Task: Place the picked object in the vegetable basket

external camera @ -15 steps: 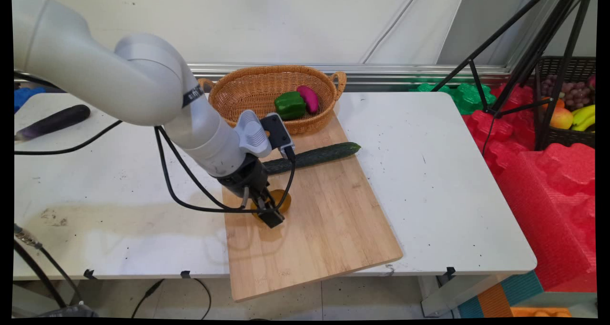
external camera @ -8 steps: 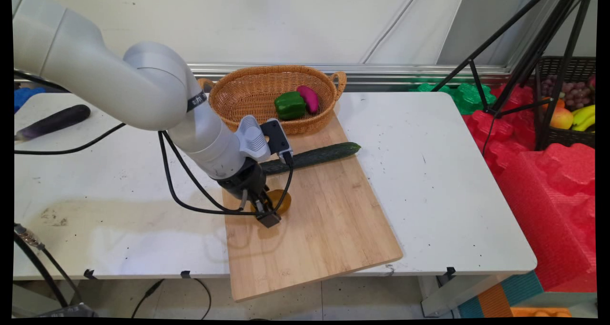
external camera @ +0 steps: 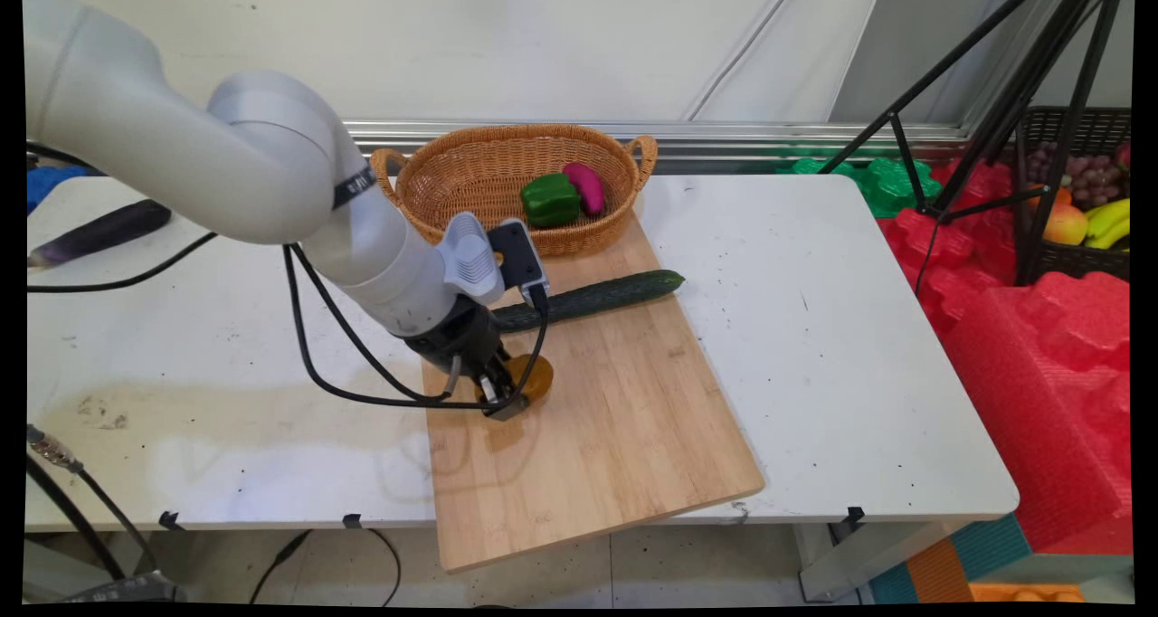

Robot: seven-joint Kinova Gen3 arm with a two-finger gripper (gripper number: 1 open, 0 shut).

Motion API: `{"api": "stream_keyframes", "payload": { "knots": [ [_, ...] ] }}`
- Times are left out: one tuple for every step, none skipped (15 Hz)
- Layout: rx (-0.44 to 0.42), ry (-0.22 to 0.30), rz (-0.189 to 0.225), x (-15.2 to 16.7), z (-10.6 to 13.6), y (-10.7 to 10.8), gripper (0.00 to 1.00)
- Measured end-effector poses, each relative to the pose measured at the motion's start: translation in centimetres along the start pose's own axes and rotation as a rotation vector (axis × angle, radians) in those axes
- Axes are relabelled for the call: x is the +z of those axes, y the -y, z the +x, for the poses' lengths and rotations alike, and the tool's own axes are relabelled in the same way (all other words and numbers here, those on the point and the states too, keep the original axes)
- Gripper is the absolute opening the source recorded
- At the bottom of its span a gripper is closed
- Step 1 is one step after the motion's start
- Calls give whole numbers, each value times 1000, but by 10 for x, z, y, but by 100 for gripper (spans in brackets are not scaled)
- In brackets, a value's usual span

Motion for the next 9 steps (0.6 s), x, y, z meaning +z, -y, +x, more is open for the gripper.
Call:
{"api": "stream_keyframes", "payload": {
  "knots": [
    [2, -6, 1, -3, 0, -1, 0],
    [5, -15, 2, -8, 1, -2, 0],
    [6, -22, 4, -12, 2, -2, 0],
    [9, -33, 5, -18, 3, -3, 0],
    [11, -42, 5, -22, 5, -4, 0],
    [12, -55, 5, -29, 7, -4, 0],
    [11, -63, 6, -34, 8, -4, 0],
    [9, -78, 7, -41, 10, -4, 0],
    [8, -88, 8, -46, 12, -4, 0]
  ]
}}
